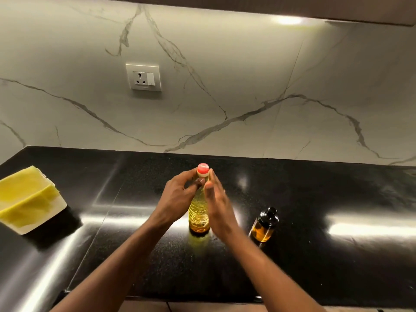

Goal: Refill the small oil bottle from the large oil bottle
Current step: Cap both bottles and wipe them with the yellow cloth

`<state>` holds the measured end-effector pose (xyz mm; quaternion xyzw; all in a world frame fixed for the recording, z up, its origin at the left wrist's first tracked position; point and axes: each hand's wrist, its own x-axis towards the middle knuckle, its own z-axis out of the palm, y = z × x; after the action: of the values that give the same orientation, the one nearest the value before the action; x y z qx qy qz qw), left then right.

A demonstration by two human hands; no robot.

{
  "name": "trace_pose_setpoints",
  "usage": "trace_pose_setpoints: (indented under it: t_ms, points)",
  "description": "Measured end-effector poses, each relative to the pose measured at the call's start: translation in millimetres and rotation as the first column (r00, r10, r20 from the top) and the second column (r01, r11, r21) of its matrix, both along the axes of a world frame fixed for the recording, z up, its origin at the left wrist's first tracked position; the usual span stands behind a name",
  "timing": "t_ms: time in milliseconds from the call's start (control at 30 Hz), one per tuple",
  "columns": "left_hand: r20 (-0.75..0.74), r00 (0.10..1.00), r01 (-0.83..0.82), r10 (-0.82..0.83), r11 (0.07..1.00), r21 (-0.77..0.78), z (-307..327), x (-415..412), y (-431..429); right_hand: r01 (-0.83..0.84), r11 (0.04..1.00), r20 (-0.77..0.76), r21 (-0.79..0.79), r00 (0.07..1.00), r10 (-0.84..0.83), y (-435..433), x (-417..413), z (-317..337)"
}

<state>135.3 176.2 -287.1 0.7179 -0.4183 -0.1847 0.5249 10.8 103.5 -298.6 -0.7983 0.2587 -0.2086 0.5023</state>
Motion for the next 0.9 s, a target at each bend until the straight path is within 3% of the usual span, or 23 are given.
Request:
trace_pose_setpoints:
  t_ms: [167, 433, 600, 800, 900]
  points:
    - [-0.01, 0.999, -0.05, 0.05, 0.998, 0.043, 0, -4, -6, -0.013, 0.998, -0.034, -0.067, 0.999, 0.011, 41, -8, -30]
    - [0.077, 0.991, -0.113, 0.112, 0.993, 0.017, 1, -5, -14, 0.068, 0.996, -0.111, 0.059, 0.992, -0.062, 43, -12, -50]
    - [0.085, 0.992, -0.099, 0.098, 0.995, 0.012, 0, -6, -14, 0.154, 0.96, -0.041, 0.232, 0.988, -0.149, 37, -1, -34]
    - [0.051, 0.998, -0.048, 0.048, 0.999, -0.011, 3, -3, -9, 0.138, 0.982, 0.089, 0.132, 0.985, -0.15, 10, 27, -9]
    - [0.024, 1.0, -0.016, 0.015, 1.0, 0.011, 2, -1, -8, 0.096, 0.978, 0.098, 0.183, 0.989, -0.116, -13, 26, -27]
